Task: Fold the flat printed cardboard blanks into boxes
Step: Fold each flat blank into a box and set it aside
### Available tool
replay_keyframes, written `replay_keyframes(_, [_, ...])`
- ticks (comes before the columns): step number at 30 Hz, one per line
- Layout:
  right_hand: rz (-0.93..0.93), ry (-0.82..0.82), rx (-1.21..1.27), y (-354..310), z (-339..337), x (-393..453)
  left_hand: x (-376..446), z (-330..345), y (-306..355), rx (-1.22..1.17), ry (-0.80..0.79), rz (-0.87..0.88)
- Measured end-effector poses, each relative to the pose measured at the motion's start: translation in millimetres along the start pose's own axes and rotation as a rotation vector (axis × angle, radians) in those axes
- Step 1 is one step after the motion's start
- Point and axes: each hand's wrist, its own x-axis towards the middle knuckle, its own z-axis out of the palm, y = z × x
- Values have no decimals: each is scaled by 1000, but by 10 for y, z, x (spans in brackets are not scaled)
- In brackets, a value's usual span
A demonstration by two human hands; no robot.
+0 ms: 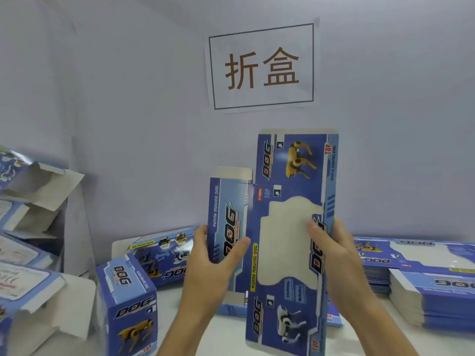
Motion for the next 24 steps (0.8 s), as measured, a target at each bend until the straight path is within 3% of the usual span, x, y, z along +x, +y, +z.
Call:
replay_keyframes(5, [-74, -28, -144, -56, 44, -15, -16, 30, -42, 35, 23, -21])
replay_keyframes(10, [-100, -33, -94, -83, 15, 0, -4, 5, -55, 49, 21, -16])
replay_keyframes(14, [-83, 182, -273, 8, 29, 32, 4, -42, 27, 113, 114, 73])
replay_keyframes(17, [-128, 300, -494, 5, 77, 34, -28, -8, 90, 168, 229, 262])
replay_keyframes(18, [-102, 257, -462, -30, 94, 31, -33, 21, 97, 201, 256, 354])
replay_keyframes(21, [107, -60, -60, -185, 90, -15, -60, 93, 101, 265, 240, 604])
replay_keyframes(23, [63, -215, 79, -237, 60, -30, -59, 91, 56, 342, 147, 637])
replay_keyframes(24, [78, -192, 151, -321, 137, -49, -56, 82, 32, 413, 68, 618])
